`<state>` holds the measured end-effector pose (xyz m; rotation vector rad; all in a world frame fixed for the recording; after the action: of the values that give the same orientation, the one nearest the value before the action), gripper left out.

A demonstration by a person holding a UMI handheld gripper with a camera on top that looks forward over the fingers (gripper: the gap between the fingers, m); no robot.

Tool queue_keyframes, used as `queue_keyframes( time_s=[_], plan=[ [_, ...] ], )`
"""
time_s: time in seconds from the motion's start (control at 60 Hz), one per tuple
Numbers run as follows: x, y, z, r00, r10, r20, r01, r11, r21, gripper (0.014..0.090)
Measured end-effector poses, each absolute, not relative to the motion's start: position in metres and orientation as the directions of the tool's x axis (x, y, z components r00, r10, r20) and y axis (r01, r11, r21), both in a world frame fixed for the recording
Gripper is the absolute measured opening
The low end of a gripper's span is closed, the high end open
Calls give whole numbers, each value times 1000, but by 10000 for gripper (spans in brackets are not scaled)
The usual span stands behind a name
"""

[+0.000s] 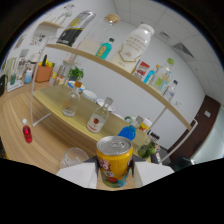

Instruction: Make me a cup of Vodka Sunrise.

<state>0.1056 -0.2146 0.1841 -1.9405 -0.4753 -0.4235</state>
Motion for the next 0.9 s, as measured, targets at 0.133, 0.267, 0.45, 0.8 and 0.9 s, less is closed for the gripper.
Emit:
queue_keyframes(
  time_s=[0.133, 0.267, 0.45, 0.8, 0.9],
  plan=[
    [113, -210, 184, 679, 190, 709, 723, -344, -599, 506],
    [113, -206, 190, 416, 238, 878, 896, -271, -351, 504],
    [105, -199, 194, 13, 269, 963, 987, -155, 30, 507],
    [93, -196, 186, -408, 308, 859, 900, -23, 436, 506],
    [90, -197, 187, -435, 300, 849, 889, -7, 458, 509]
  ],
)
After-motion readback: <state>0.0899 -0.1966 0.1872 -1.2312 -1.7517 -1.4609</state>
